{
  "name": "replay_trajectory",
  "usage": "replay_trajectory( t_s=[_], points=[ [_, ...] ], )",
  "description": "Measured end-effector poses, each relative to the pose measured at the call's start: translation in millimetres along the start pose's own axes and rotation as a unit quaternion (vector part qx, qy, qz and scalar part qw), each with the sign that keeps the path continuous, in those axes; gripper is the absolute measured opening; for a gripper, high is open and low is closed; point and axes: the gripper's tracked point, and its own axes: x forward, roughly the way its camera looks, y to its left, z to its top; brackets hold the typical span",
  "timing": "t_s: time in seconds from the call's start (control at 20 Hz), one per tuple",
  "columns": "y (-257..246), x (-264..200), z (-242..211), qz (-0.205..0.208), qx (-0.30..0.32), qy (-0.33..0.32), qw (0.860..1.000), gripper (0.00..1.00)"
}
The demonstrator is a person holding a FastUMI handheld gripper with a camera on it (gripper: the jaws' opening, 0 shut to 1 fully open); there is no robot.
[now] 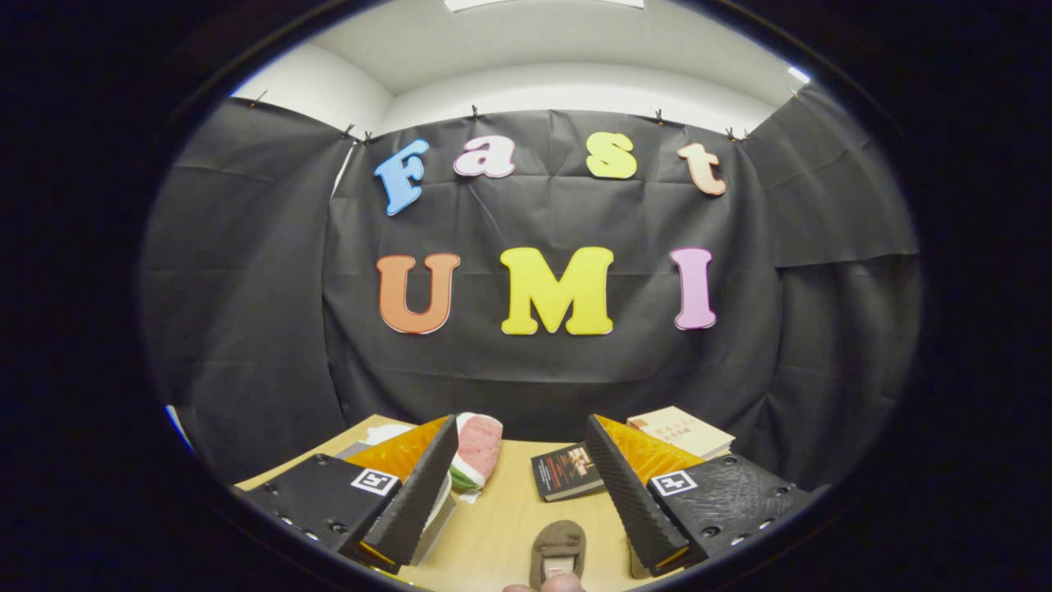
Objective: Open the storage box then place both shoes into the box .Put the left shoe in first, then the right shoe, with the right side of both shoes facing outward in a uniform manner.
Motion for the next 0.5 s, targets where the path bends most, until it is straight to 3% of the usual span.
replay_trajectory(
  t_s=[0.5],
  points=[
    [37, 20, -57, 0.045, 0.028, 0.054, 0.997, 0.94]
  ],
)
